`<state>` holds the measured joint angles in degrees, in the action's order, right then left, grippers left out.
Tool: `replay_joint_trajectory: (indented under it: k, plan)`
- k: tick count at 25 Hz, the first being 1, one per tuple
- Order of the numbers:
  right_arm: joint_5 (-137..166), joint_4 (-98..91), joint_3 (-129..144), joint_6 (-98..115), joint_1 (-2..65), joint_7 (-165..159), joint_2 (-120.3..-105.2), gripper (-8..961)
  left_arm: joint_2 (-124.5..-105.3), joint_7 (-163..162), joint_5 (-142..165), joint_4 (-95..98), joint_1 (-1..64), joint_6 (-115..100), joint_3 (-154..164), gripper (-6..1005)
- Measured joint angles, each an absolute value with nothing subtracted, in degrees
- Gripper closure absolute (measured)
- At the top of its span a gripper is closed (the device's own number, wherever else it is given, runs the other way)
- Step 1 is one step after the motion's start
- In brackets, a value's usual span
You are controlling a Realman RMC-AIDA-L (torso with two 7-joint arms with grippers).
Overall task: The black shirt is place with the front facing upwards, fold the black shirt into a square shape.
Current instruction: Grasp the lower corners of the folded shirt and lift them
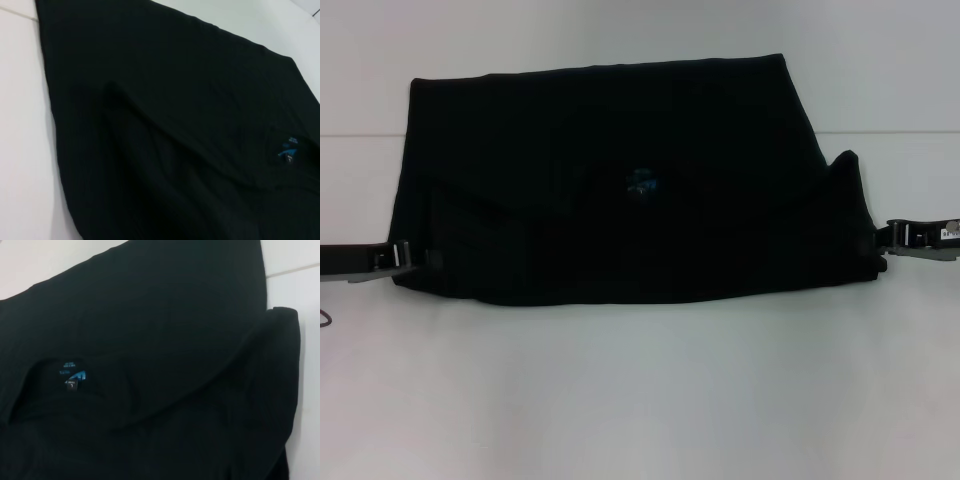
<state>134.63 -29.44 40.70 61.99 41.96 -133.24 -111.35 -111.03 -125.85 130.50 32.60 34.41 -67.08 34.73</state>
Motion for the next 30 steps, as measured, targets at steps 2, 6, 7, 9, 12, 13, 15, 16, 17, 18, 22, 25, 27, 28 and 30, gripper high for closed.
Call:
replay_joint_trajectory:
  k: [2, 6, 7, 9, 12, 13, 15, 16, 17, 18, 22, 25, 27, 28, 30]
  plan:
    - [134.6, -29.4, 40.7, 62.2, 42.0, -133.2, -111.29, 810, -111.01, -125.8, 130.6, 32.6, 34.5, -67.2, 34.8, 979]
    - [134.7, -29.7, 40.7, 63.1, 41.8, -133.2, -111.03, 863, -110.98, -125.9, 130.5, 32.5, 34.5, -67.5, 34.8, 979]
    - [134.7, -29.7, 40.7, 63.6, 41.8, -133.2, -110.87, 876, -110.94, -125.9, 130.5, 32.5, 34.5, -67.7, 34.8, 978]
    - [134.7, -30.1, 40.6, 65.1, 41.7, -132.9, -110.57, 902, -110.81, -125.9, 130.4, 32.5, 34.5, -68.5, 34.8, 978]
    - [134.7, -31.3, 40.2, 69.2, 40.9, -132.2, -109.8, 929, -110.33, -125.0, 130.3, 32.5, 34.3, -72.4, 33.4, 978]
    - [134.7, -31.7, 40.1, 70.9, 40.6, -132.0, -109.49, 929, -110.11, -124.5, 130.3, 32.5, 34.3, -74.1, 32.6, 978]
    - [134.7, -32.7, 40.3, 74.7, 39.8, -131.6, -108.8, 928, -109.35, -123.5, 130.5, 32.4, 34.0, -78.7, 31.0, 978]
    - [134.7, -33.2, 40.3, 76.7, 39.3, -131.3, -108.44, 928, -109.01, -123.2, 130.6, 32.4, 33.9, -80.7, 30.6, 978]
    - [134.7, -33.5, 40.3, 79.1, 38.9, -130.8, -108.13, 928, -108.5, -123.1, 130.7, 32.4, 33.5, -83.0, 30.4, 978]
    - [134.7, -33.8, 40.2, 81.3, 38.5, -130.3, -107.86, 928, -108.11, -123.1, 130.7, 32.4, 33.3, -84.7, 30.4, 978]
    - [134.7, -34.4, 40.3, 90.4, 36.8, -127.4, -106.72, 927, -106.87, -123.1, 132.7, 32.8, 32.1, -92.4, 30.2, 978]
    - [135.5, -35.0, 40.6, 96.9, 35.7, -124.6, -106.48, 927, -106.15, -122.2, 135.9, 32.9, 31.7, -98.7, 30.1, 978]
    - [137.2, -35.0, 40.6, 100.5, 35.2, -122.2, -106.63, 926, -106.03, -121.1, 138.7, 33.0, 31.7, -102.8, 30.1, 978]
    - [138.1, -35.0, 40.6, 101.9, 35.1, -121.2, -106.78, 926, -106.01, -120.7, 140.2, 33.0, 31.7, -104.6, 30.2, 978]
    - [140.5, -35.0, 40.6, 105.4, 35.0, -118.1, -107.37, 926, -106.01, -119.8, 143.7, 33.1, 31.7, -108.2, 30.3, 978]
